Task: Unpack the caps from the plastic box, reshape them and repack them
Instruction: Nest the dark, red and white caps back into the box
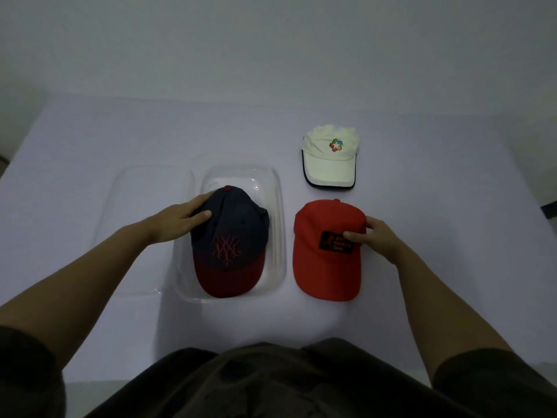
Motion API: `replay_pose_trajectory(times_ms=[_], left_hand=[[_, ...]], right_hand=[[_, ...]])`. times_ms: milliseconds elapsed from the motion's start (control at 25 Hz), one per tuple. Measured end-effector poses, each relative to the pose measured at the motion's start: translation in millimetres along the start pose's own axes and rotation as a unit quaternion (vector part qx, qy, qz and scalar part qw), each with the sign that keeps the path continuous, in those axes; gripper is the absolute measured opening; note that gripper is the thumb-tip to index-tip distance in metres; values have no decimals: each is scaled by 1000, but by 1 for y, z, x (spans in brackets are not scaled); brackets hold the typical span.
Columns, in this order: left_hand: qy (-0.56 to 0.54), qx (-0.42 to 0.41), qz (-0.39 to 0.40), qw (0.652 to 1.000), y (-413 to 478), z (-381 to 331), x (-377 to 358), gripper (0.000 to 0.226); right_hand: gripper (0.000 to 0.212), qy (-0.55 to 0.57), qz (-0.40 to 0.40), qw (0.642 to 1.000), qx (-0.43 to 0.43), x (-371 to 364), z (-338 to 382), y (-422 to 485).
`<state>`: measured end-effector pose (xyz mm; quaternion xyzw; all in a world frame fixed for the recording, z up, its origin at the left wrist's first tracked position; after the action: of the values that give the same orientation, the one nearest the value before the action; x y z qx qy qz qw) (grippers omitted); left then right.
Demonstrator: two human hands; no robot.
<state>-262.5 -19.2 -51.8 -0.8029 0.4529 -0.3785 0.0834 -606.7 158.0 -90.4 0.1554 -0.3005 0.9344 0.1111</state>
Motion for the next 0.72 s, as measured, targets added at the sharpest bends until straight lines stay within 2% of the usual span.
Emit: replay_pose_trajectory(times_ms=[160,240,400,480,600,720], left_hand=[[-12,-1,3,1000,-1,1,0,54],[-18,-1,17,1000,-1,1,-1,59],[-30,9,21,999,0,6,0,50],[-21,11,19,1000,0,7,0,50],[-17,-7,18,1000,-5,2,3,55],[-12,-29,22,999,-10,-5,4,73]], right_hand=[[44,13,47,999,-2,0,4,-4],[44,28,50,998,4,7,8,-5],[78,65,25,995,64,38,52,-7],[84,84,4,990,115,51,94,-7],[71,83,-20,979,186,48,165,2],[49,55,-37,964,258,20,232,17]])
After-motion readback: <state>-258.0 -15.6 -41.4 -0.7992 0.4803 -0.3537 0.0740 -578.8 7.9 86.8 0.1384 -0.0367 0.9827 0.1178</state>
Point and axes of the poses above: each hand's wrist, its own y-axis towards the middle knuckle, its own x-axis out of the back of the hand, z = x × y, the point moved 10 cm from there along y, towards the middle knuckle, and after that the axes turned 3 degrees about -y, right-handed, at the moved point
